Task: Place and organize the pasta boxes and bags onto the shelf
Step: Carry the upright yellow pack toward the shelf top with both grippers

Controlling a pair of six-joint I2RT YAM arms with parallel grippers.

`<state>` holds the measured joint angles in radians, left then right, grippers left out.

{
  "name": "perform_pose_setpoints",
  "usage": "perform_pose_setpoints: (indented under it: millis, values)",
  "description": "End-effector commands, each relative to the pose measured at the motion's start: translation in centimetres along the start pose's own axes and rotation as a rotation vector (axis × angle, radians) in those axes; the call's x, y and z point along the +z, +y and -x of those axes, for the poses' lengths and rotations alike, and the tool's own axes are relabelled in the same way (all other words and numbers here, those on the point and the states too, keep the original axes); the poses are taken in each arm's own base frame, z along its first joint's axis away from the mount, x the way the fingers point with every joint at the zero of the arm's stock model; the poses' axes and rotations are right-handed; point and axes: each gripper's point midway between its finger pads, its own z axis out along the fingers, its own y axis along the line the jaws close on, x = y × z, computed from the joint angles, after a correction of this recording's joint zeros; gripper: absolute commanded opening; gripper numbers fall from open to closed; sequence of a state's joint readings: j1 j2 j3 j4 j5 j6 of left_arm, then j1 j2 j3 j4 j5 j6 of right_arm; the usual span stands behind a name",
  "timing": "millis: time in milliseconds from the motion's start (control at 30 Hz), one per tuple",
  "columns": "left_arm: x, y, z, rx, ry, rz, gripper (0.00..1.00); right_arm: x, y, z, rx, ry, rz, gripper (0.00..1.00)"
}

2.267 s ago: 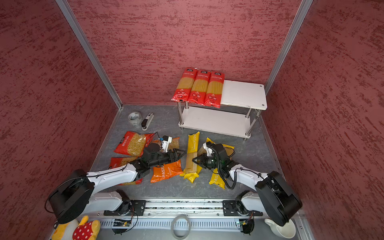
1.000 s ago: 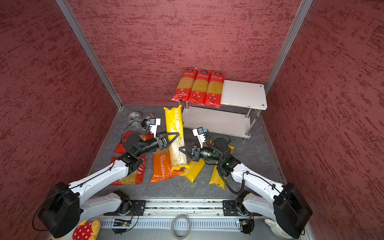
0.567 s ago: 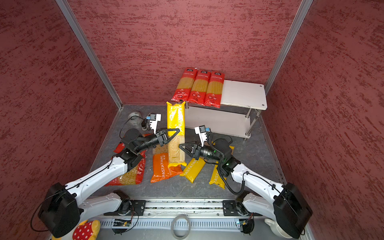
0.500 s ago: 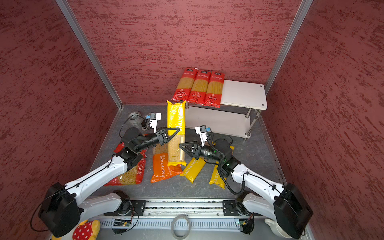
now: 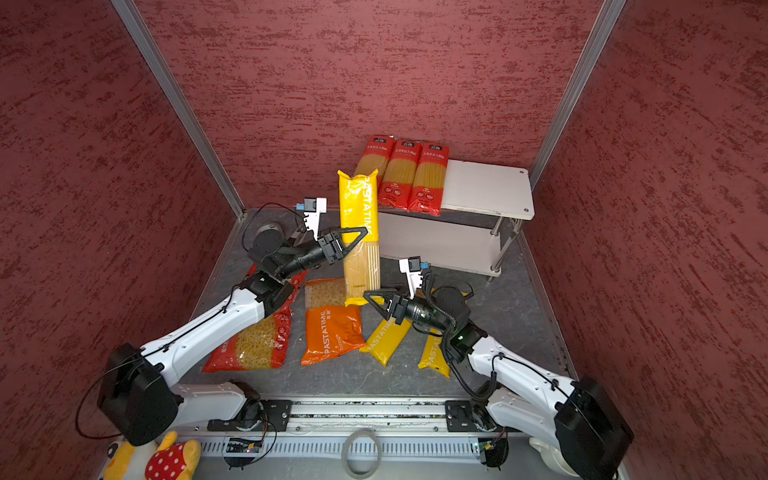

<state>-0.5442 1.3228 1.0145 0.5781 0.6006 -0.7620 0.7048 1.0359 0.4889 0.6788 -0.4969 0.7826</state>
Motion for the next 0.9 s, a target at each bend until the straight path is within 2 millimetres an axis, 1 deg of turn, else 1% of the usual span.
perform_pose_setpoints:
  millis: [0,167,367,500,667,767,867]
  values:
    - [0.7,-4.9,5.1,0.109,-0.142,-0.141,0.09,-0.2,1.6,2.4,-0.045,-0.113,0.048,0.58]
    - [2.2,-5.0,6.2,0.099,-0.161,-0.165,0.1,-0.1,2.5,4.3,-0.047,-0.208,0.101,0.48]
    - [3.8,-5.2,6.0,0.081,-0.149,-0.192,0.11,-0.5,2.8,6.1,-0.061,-0.307,0.122,0.37]
    - [4.3,-5.4,5.9,0.075,-0.145,-0.2,0.11,-0.9,2.5,7.1,-0.062,-0.366,0.119,0.33]
    - [4.8,-5.4,6.2,0.069,-0.144,-0.2,0.12,-1.8,2.8,8.3,-0.078,-0.434,0.128,0.22]
    - [5.7,-4.8,6.1,0.053,-0.126,-0.19,0.16,-2.1,3.1,9.1,-0.108,-0.453,0.131,0.17]
    - [6.6,-4.1,6.0,0.028,-0.109,-0.178,0.25,-2.4,3.4,10.0,-0.131,-0.467,0.135,0.11]
